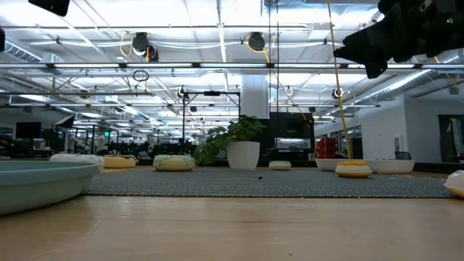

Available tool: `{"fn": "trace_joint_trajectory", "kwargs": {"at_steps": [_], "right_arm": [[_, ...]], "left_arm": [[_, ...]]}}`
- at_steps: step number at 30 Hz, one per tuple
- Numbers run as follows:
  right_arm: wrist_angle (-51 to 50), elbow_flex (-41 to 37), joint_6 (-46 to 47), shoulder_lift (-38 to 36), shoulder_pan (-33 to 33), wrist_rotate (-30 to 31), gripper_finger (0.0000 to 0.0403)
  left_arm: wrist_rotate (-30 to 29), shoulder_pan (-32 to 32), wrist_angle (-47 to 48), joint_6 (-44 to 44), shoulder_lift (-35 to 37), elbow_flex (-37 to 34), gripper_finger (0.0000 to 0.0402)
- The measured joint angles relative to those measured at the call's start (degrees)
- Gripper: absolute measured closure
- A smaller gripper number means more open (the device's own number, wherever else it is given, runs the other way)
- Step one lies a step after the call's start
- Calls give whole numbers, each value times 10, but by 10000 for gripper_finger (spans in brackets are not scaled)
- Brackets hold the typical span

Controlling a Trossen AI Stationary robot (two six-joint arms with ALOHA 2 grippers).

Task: Pick & Place donuts
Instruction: Put the small yellow donut on the blue plate

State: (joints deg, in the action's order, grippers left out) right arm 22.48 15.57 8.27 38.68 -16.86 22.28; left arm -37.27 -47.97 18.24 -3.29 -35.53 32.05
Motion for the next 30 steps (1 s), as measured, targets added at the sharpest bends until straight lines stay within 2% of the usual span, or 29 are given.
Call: {"fn": "trace_joint_trajectory", "kwargs": {"at_steps": [4, 8, 14, 16, 22, 26, 30], "right_arm": [[0, 0, 0, 0, 0, 0, 277], [0, 0, 0, 0, 0, 0, 277], [0, 0, 0, 0, 0, 0, 277], [0, 0, -3, 0, 0, 1, 277], [0, 0, -13, 0, 0, 2, 277], [0, 0, -19, 0, 0, 2, 277], [0, -1, -22, 0, 0, 2, 277]], "left_arm": [[-23, 0, 42, 0, 48, -1, 228], [-37, 0, 33, 4, 95, -30, 246], [-137, 17, 13, 2, 181, -114, 265], [-146, 32, -26, 6, 214, -137, 267], [-89, 86, -151, 80, 290, -188, 268], [-68, 133, -154, 86, 319, -222, 268], [10, 188, -150, 62, 339, -250, 268]]}}
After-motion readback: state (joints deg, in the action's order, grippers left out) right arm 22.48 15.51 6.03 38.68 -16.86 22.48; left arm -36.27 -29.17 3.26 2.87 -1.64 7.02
